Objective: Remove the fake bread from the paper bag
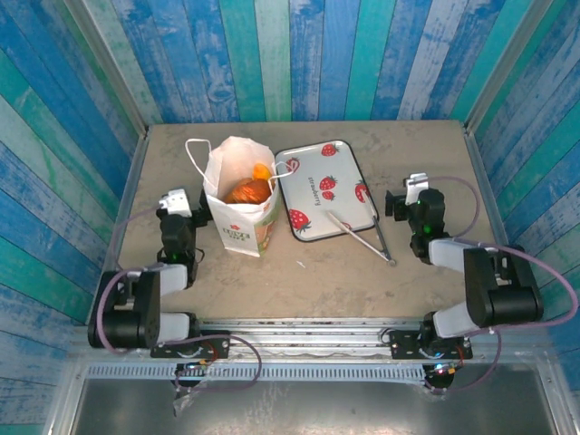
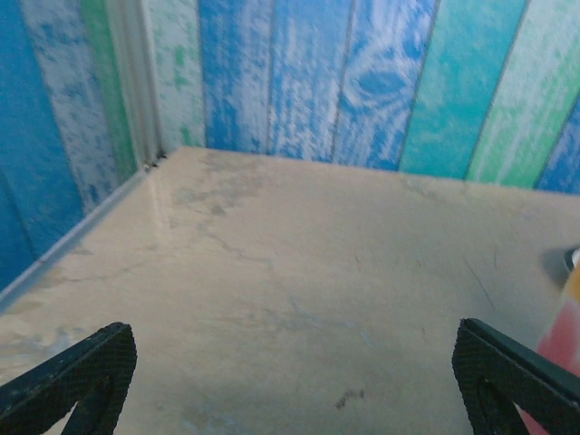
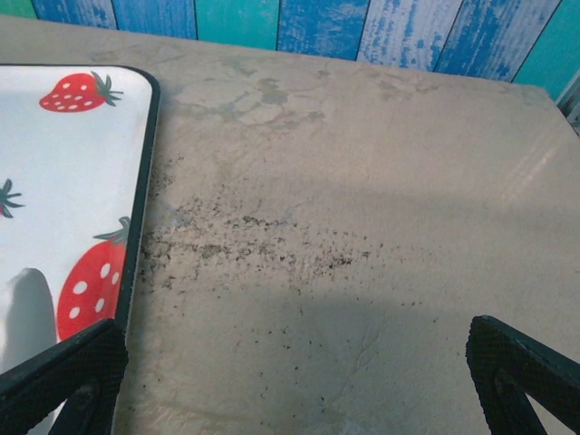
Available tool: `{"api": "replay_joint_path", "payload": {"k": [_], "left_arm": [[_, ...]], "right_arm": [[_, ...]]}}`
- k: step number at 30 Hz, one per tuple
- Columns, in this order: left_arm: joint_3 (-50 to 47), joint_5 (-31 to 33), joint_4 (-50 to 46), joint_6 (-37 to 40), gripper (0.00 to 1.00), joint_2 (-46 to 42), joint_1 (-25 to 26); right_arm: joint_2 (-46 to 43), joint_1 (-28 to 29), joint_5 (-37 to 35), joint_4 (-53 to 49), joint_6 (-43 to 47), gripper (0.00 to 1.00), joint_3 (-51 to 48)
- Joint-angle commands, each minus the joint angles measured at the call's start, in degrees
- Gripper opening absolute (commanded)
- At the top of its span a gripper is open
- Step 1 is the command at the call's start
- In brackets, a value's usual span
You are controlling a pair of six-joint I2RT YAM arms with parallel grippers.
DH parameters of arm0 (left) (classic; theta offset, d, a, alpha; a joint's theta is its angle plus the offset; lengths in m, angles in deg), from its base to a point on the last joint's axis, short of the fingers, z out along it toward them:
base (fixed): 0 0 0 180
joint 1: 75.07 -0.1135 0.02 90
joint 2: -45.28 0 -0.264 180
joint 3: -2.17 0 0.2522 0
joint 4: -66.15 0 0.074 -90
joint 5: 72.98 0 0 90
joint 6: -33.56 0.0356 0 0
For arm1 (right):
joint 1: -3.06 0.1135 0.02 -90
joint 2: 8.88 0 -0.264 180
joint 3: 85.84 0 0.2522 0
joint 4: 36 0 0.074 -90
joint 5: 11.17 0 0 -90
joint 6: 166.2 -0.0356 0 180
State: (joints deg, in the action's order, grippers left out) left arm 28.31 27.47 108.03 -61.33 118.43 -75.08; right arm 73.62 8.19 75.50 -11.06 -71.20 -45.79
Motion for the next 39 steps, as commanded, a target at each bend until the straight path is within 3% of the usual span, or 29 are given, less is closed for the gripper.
{"api": "replay_joint_path", "payload": {"k": [1,10,15,21,28,36,39], "left_arm": [[-1.2,7.2,-5.8,-2.2,0.94,-9.3,-0.2],[-2.2,10.1,-12.9,-3.4,0.94,-21.9,-0.2],[-1.0,9.6,-13.6,-4.2,0.94,-22.1,-0.2],[0.3,8.6,-13.4,-4.7,0.94,-20.9,-0.1],[0.4,8.3,-14.7,-4.9,0.94,-22.2,-0.2],[0.6,8.9,-16.5,-5.9,0.94,-25.1,-0.2],[2.0,11.9,-19.9,-9.9,0.94,-27.7,-0.2]], "right_arm": [[-5.3,0.4,0.5,-10.6,0.4,1.0,2.8],[-18.1,6.6,-0.1,-41.3,-6.8,1.0,9.4],[-21.8,9.3,6.2,-50.8,-13.9,1.0,9.2],[-20.3,10.0,13.3,-52.1,-19.5,1.0,7.3],[-12.7,10.0,17.3,-51.0,-21.5,1.0,7.4],[-8.4,10.1,16.6,-50.4,-22.0,1.0,8.1],[-8.0,10.0,16.0,-50.6,-22.1,1.0,8.2]]}}
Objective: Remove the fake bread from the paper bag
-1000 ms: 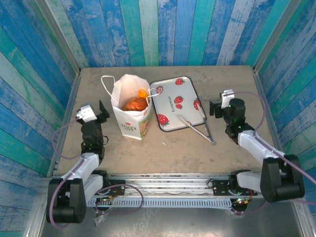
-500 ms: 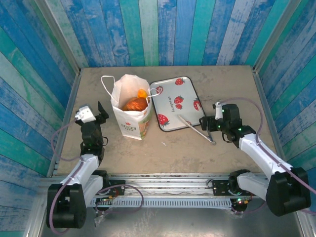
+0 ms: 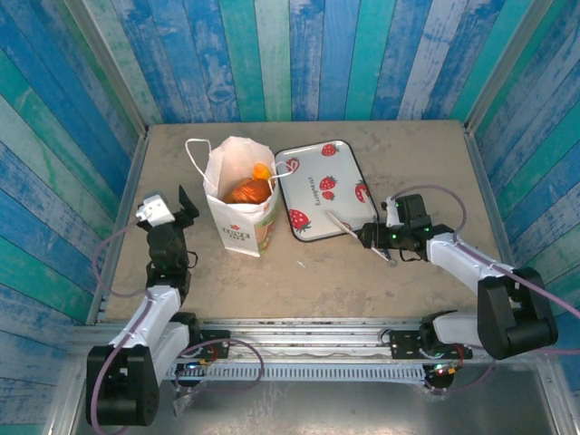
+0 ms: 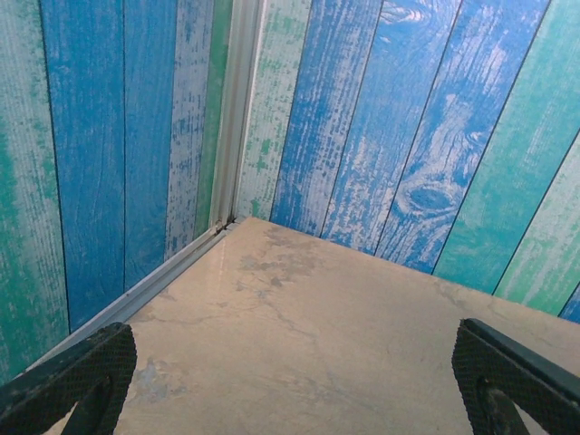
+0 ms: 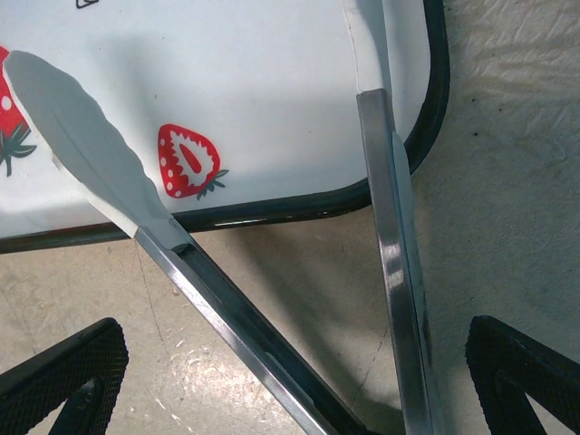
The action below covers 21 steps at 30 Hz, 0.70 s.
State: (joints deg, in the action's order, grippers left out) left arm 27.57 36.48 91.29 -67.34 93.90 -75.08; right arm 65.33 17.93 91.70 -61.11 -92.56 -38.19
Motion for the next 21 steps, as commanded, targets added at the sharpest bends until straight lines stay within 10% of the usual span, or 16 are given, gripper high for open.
{"api": "replay_joint_path", "payload": {"k": [1,13,21], "left_arm": [[4.0,4.3,-5.3,-5.5,0.94,-4.1,-0.2],[36.0,3.3,-42.6,-14.7,0.94,-2.8,-0.2],[56.4,-21.7,-66.3,-9.7,0.94,4.6,-0.2]], "right_arm": [[0.4,0.3,-0.3,-0.6,-0.9,1.0,0.6],[4.7,0.4,1.3,-0.9,-0.3,1.0,2.4],[6.3,0.8,1.7,-1.4,0.1,1.0,3.2]]}}
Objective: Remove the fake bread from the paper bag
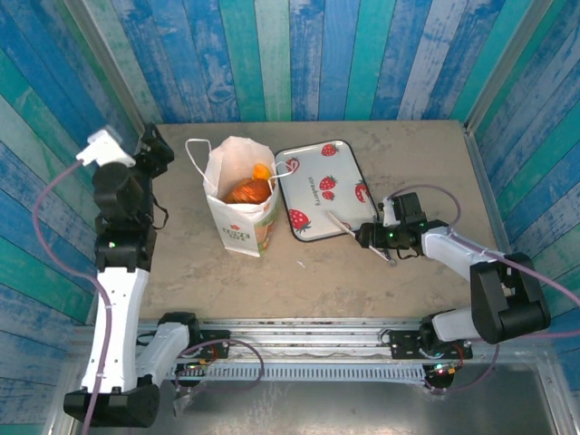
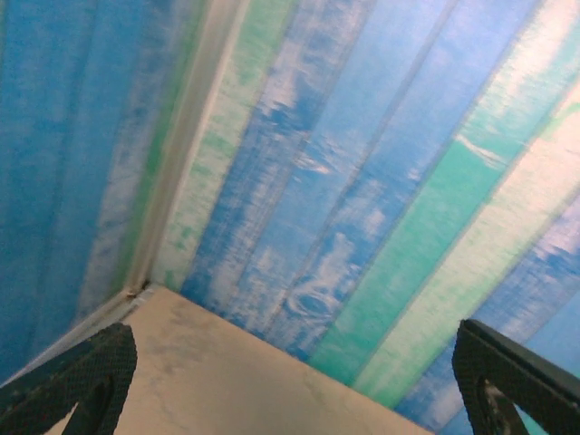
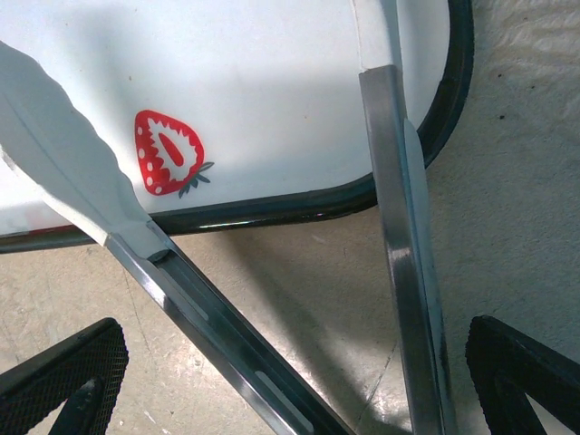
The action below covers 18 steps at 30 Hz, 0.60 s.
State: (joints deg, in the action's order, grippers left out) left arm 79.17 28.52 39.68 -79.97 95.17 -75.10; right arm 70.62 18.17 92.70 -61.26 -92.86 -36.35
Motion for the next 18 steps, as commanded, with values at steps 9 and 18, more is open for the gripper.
{"api": "replay_joint_path", "payload": {"k": [9,18], "left_arm": [[9.1,-19.5,-30.8,8.2,0.94,13.6,5.7],[6.0,-16.6,-26.3,7.9,0.95,20.5,7.1]], "right_arm": [[1.7,1.2,-0.2,-1.9,0.4,1.0,1.8],[1.3,1.4,-0.8,-1.6,0.3,1.0,1.5]]}}
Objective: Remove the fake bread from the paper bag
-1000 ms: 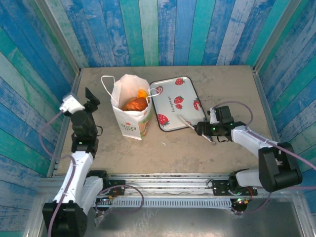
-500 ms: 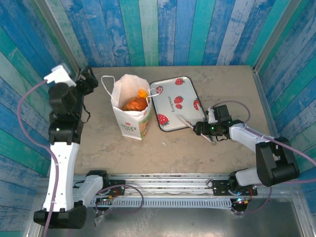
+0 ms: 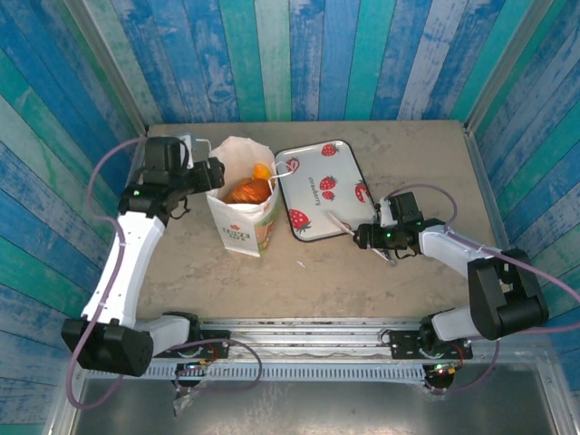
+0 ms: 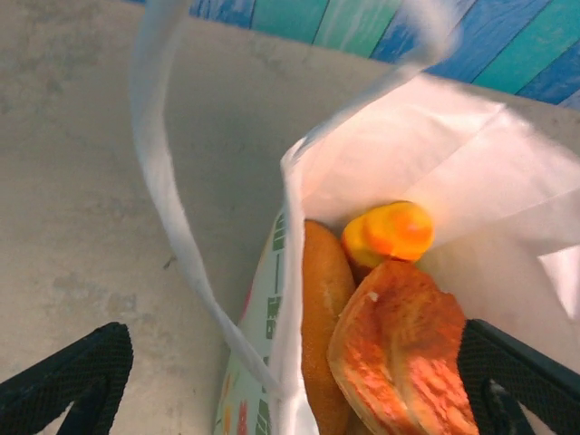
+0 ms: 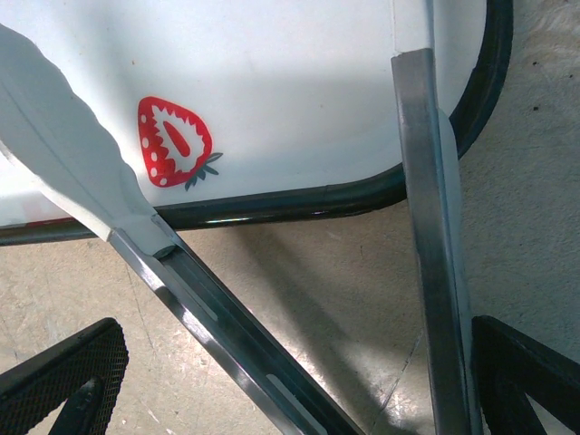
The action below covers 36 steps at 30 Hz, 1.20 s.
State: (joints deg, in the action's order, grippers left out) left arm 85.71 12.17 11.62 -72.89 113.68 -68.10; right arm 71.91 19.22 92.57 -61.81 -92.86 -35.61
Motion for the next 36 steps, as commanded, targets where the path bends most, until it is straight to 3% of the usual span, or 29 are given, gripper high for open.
{"api": "replay_joint_path", "payload": {"k": [1,7,10,16,23,36], "left_arm": [[-0.5,-0.4,2.5,0.7,0.89,2.6,0.2],[1.9,0.8,4.4,1.3,0.64,8.9,0.1],[3.9,2.2,4.4,1.7,0.58,11.3,0.1],[6.7,4.8,5.2,1.9,0.35,14.8,0.2],[10.9,9.6,6.1,2.6,0.14,16.2,0.2],[15.1,16.8,12.4,2.0,0.01,20.0,0.2]], "right_arm": [[0.0,0.4,-0.7,-1.0,0.3,1.0,0.8],[-0.5,0.4,-0.8,-0.9,0.1,1.0,0.5],[-0.9,0.4,-0.9,-0.7,0.1,1.0,0.4],[-0.9,0.4,-0.7,-0.8,0.1,1.0,0.3],[-0.5,1.0,-0.4,-1.0,-0.6,1.0,0.5],[1.7,4.1,-2.1,-1.4,-1.5,1.0,2.0]]}}
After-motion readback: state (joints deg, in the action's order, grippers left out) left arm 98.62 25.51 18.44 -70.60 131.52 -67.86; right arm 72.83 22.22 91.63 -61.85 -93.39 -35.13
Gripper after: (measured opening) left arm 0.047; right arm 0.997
